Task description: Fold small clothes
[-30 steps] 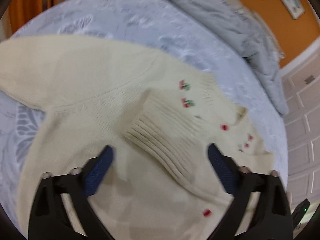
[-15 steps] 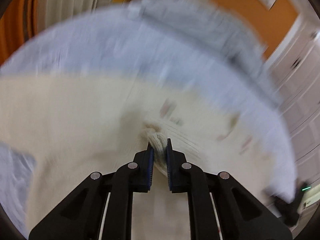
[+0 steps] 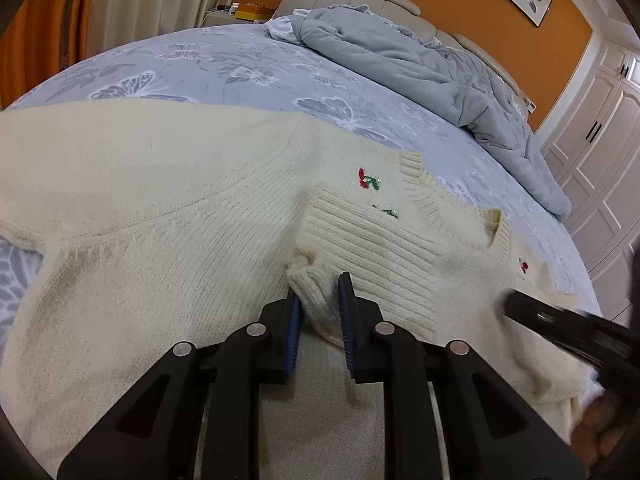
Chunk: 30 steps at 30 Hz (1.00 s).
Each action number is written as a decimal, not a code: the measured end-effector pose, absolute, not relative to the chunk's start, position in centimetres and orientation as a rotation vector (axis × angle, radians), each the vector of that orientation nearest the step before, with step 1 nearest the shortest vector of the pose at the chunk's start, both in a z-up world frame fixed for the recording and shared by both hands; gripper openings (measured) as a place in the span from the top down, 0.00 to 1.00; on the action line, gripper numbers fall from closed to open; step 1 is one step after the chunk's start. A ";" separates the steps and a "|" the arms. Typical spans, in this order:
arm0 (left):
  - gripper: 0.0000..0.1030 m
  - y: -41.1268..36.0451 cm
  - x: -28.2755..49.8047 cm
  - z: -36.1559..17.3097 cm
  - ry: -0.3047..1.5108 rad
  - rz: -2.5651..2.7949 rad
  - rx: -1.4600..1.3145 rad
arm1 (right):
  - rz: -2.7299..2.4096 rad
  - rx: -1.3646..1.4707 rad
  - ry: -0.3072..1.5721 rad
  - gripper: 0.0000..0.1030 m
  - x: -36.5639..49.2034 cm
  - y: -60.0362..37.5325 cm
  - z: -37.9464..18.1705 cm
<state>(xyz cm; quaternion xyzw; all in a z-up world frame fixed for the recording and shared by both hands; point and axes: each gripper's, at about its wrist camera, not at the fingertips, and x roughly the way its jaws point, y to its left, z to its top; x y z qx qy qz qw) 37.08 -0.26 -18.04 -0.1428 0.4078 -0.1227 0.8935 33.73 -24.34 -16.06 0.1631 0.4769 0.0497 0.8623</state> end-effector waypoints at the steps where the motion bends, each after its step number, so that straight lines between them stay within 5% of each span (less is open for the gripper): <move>1: 0.82 -0.4 37.1 -18.1 0.845 -0.252 -0.291 | 0.067 0.331 0.994 1.00 34.2 -25.7 -16.4; 9: 0.81 -1.2 36.8 -18.2 0.824 -0.227 -0.234 | -0.364 0.586 0.903 1.00 26.8 -47.5 -16.0; 10: 0.81 -1.2 36.9 -18.1 0.824 -0.228 -0.236 | -0.382 0.579 0.882 0.93 26.6 -47.6 -14.8; 17: 0.81 -1.3 36.9 -18.0 0.825 -0.235 -0.248 | -0.101 0.430 0.957 1.00 24.9 -36.5 -15.1; 24: 0.81 -0.9 36.9 -18.3 0.823 -0.244 -0.267 | -0.172 0.522 0.869 0.93 22.2 -36.6 -13.4; 30: 0.81 -0.9 37.0 -18.3 0.827 -0.245 -0.269 | -0.256 0.436 1.025 0.97 21.7 -34.4 -16.3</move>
